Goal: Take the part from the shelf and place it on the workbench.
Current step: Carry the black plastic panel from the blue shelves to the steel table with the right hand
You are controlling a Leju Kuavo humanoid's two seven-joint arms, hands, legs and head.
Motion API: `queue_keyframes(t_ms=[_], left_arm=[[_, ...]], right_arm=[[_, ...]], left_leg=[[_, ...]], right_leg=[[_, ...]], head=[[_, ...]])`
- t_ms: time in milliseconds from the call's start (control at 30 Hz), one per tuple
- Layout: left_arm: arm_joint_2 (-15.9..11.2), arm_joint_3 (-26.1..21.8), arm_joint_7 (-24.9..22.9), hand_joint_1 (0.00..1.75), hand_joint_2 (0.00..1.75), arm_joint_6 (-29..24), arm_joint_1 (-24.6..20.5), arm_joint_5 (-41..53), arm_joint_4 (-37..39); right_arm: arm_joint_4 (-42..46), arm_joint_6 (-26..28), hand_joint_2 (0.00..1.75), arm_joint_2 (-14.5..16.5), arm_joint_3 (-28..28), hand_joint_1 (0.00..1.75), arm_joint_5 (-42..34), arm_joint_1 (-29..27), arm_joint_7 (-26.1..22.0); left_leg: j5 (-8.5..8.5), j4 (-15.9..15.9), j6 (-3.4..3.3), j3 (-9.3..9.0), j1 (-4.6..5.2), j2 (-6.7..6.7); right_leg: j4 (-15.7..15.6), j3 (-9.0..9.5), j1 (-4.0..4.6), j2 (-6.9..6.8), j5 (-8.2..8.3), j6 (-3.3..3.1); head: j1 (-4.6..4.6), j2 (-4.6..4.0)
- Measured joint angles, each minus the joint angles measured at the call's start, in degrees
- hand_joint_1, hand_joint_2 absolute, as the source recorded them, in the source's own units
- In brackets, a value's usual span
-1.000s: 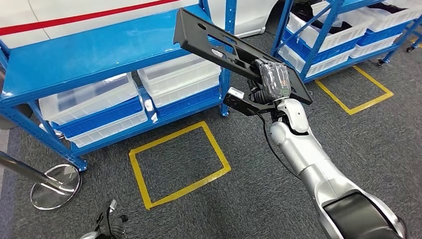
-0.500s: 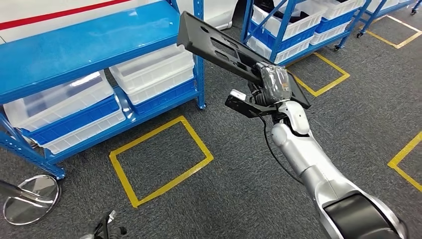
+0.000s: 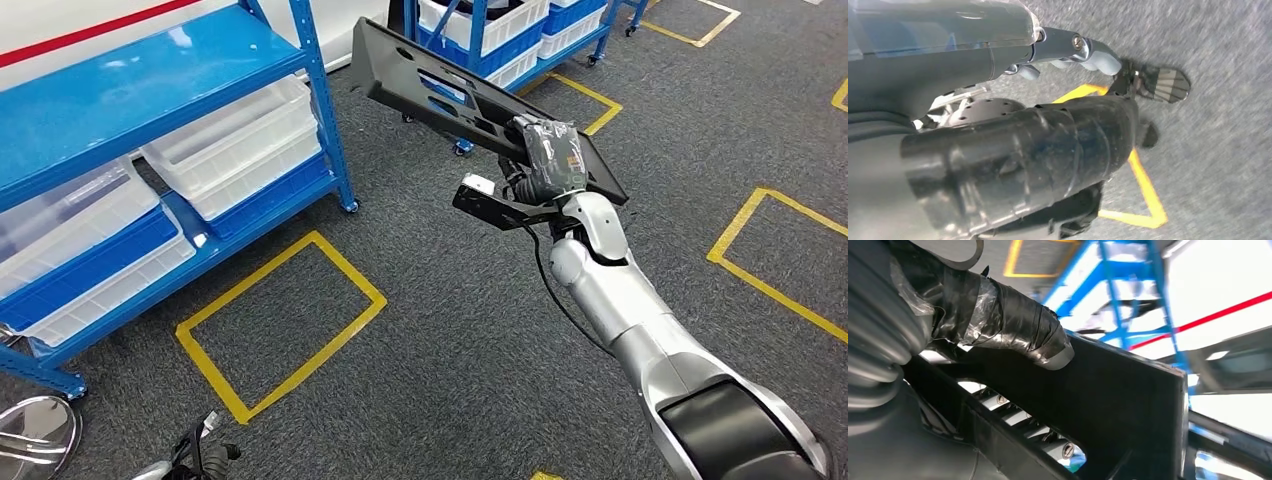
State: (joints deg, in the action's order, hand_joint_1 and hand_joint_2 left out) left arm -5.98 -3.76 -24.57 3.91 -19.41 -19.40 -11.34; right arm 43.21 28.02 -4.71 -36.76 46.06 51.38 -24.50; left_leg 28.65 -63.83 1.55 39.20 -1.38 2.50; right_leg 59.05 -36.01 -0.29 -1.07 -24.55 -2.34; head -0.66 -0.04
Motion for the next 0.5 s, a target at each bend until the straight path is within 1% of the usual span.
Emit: queue_keyframes(t_ms=[33,67,100,133,167,200,233,267,300,333,367,400,433,467,500], left_arm=[[0.0,0.0,0.4,0.0,0.0,0.2,0.2,0.1,0.0],[0.0,0.0,0.8,0.0,0.0,0.3,0.4,0.3,0.0],[0.0,0.0,1.2,0.0,0.0,0.4,0.6,0.4,0.0],[0.0,0.0,1.5,0.0,0.0,0.5,0.7,0.5,0.1],[0.0,0.0,1.8,0.0,0.0,0.6,0.8,0.6,0.1],[0.1,0.0,2.1,0.0,0.0,0.7,0.9,0.7,0.1],[0.1,0.0,2.4,0.0,0.0,0.8,0.9,0.8,0.1],[0.1,0.0,2.7,0.0,0.0,0.8,0.9,0.9,0.1],[0.2,0.0,3.0,0.0,0.0,0.8,1.0,0.9,0.1],[0.3,0.0,3.2,0.0,0.0,0.8,1.1,0.9,0.1],[0.6,0.0,3.5,0.0,0.0,0.8,1.2,1.0,0.1],[1.0,0.0,3.7,0.0,0.0,0.7,1.2,1.0,0.1],[1.3,0.1,3.9,0.0,0.0,0.7,1.2,1.1,0.1],[1.6,0.1,4.1,0.0,0.0,0.7,1.2,1.2,0.1],[1.9,0.1,4.3,0.0,0.0,0.7,1.3,1.2,0.1]], right_arm=[[0.0,0.3,1.75,-0.1,-0.1,1.75,0.2,0.0,0.3],[0.0,0.6,1.75,-0.3,-0.2,1.75,0.4,0.0,0.7],[0.0,0.8,1.75,-0.5,-0.2,1.75,0.5,0.0,0.9],[0.0,1.0,1.75,-0.7,-0.3,1.75,0.7,-0.1,1.1],[0.0,1.1,1.75,-1.0,-0.4,1.75,0.8,-0.1,1.3],[0.0,1.2,1.75,-1.3,-0.5,1.75,0.9,-0.1,1.4],[0.0,1.3,1.75,-1.6,-0.5,1.75,1.1,-0.1,1.6],[0.0,1.4,1.75,-1.8,-0.6,1.75,1.2,-0.1,1.8],[-0.1,1.6,1.75,-2.1,-0.6,1.75,1.4,-0.1,2.0],[-0.1,1.9,1.75,-2.4,-0.6,1.75,1.6,-0.1,2.3],[-0.2,2.2,1.75,-2.9,-0.6,1.75,1.9,-0.1,2.5],[-0.5,2.4,1.75,-3.3,-0.6,1.75,2.2,-0.1,2.7],[-0.7,2.7,1.75,-3.7,-0.6,1.75,2.4,0.0,2.9],[-1.0,2.9,1.75,-4.1,-0.5,1.75,2.6,0.0,3.0],[-1.2,3.1,1.75,-4.3,-0.5,1.75,2.7,0.1,3.0]], left_leg=[[2.95,-3.6,-0.03,0.89,0.05,-1.24],[5.08,-7.4,-0.09,1.59,0.13,-1.86],[5.96,-10.2,-0.2,1.81,0.18,-2.13],[5.56,-11.2,-0.38,1.25,0.23,-2.23],[4.19,-10.2,-0.65,-0.26,0.26,-2.38],[2.56,-7.4,-1.02,-2.62,0.31,-2.87],[1.78,-3.3,-1.5,-5.43,0.37,-3.97],[1.66,0.7,-1.8,-7.98,0.41,-5.05],[1.86,3.6,-2.02,-9.65,0.53,-5.91],[2.19,5.3,-2.13,-10.55,0.66,-6.35],[1.86,6.0,-2.13,-10.65,0.79,-6.01],[1.13,6.2,-2.35,-10.39,0.73,-5.39],[0.42,6.6,-2.7,-10.1,0.63,-4.71],[-0.39,7.0,-3.12,-9.59,0.49,-3.92],[-1.19,7.2,-3.47,-8.95,0.37,-3.12]], right_leg=[[0.0,-0.76,0.09,0.65,0.66,-0.33],[0.0,-1.56,0.22,1.35,1.3,-0.49],[0.1,-2.35,0.37,2.12,1.95,-0.53],[0.1,-3.15,0.48,2.89,2.59,-0.52],[0.2,-3.96,0.55,3.67,3.23,-0.44],[0.3,-4.73,0.59,4.42,3.86,-0.32],[0.4,-5.45,0.62,5.1,4.47,-0.1],[0.5,-6.03,0.57,5.7,5.09,0.16],[0.4,-6.41,0.44,6.27,5.77,0.49],[0.2,-6.64,0.25,6.8,6.5,0.88],[-0.3,-6.75,0.09,7.44,7.31,1.3],[-0.7,-6.87,-0.02,7.65,7.75,1.66],[-0.5,-7.22,0.0,7.05,7.18,1.96],[0.6,-7.79,0.03,5.87,5.42,2.22],[3.1,-8.57,-0.05,4.24,2.53,2.44]], head=[[0.01,0.0],[0.03,0.0],[0.03,0.0],[0.03,0.0],[0.03,0.0],[0.03,0.0],[0.03,0.0],[0.02,0.0],[0.01,0.0],[0.02,0.0],[0.01,0.0],[0.01,0.0],[-0.04,0.0],[-0.15,0.0],[-0.23,0.0]])
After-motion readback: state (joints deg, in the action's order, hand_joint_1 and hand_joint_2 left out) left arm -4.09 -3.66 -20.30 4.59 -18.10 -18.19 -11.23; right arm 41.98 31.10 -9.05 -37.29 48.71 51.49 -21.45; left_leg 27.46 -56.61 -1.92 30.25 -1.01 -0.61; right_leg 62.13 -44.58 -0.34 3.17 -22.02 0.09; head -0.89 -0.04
